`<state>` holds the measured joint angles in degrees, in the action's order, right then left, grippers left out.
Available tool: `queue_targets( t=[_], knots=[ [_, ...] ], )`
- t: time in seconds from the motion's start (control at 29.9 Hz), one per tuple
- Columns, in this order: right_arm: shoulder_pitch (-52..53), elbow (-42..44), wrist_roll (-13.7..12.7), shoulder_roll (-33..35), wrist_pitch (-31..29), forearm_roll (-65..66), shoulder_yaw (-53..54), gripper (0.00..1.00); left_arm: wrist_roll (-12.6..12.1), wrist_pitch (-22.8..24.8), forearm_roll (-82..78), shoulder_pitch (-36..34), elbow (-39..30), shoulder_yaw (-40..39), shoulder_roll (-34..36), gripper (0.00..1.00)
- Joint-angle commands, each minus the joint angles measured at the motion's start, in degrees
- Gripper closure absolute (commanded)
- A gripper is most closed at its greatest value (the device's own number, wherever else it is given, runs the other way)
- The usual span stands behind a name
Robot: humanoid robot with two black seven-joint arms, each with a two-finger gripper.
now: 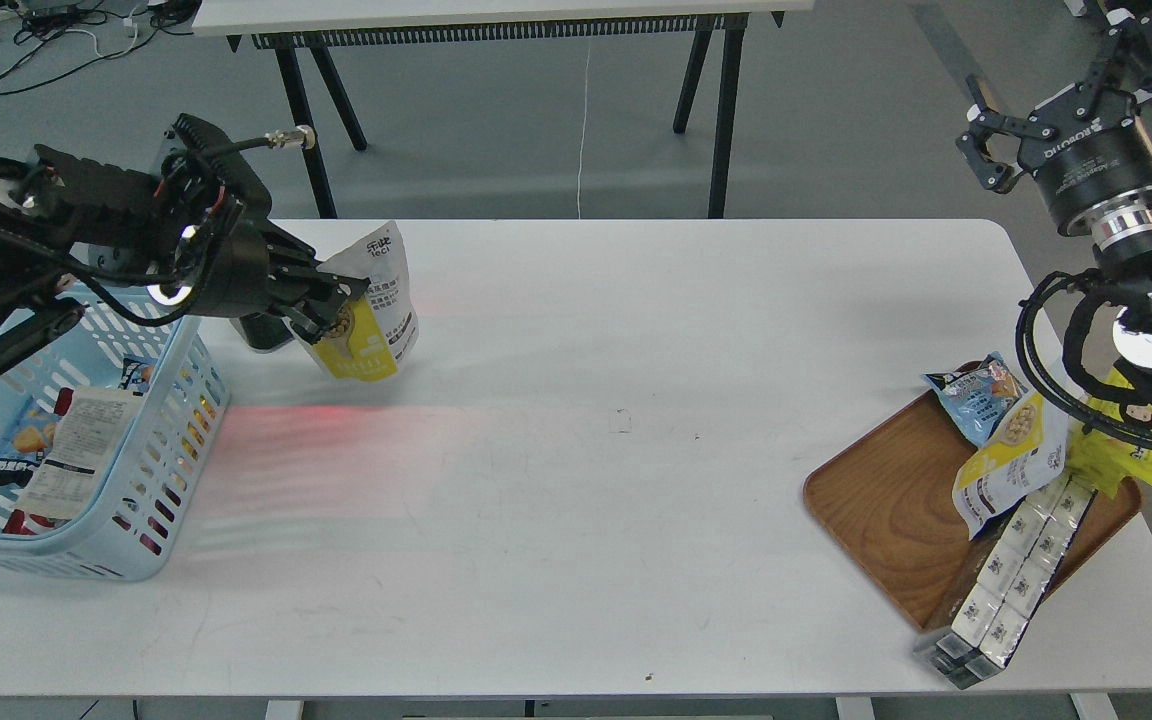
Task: Scan snack and place in basket
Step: 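Lift the pouch with the left gripper and hold it before the scanner, then lower the pouch into the blue basket and release it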
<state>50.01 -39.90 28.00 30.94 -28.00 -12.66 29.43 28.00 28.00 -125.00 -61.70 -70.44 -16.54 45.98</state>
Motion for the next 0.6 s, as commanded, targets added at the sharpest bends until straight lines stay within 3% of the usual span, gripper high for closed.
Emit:
queue_targets(
  t=[0.0,0.2,0.4,0.57],
  knots=[
    [0.0,-0.1,0.0,0.0,0.0,0.0,0.0,0.01,0.0,0.0,0.0,0.0,-0.7,-0.4,0.3,1.00],
    [-0.1,-0.1,0.0,0.4,0.0,0.0,0.0,0.01,0.0,0.0,3.7,-0.3,-4.0,-3.2,2.5,1.00],
    [-0.1,-0.1,0.0,0.6,0.0,0.0,0.1,0.01,0.0,0.0,14.5,-0.6,-10.1,-5.6,12.1,1.00],
    [-0.2,0.3,0.0,0.5,0.0,0.0,-0.1,0.01,0.0,0.0,21.4,-0.6,-10.7,-6.4,20.5,1.00]
  ],
)
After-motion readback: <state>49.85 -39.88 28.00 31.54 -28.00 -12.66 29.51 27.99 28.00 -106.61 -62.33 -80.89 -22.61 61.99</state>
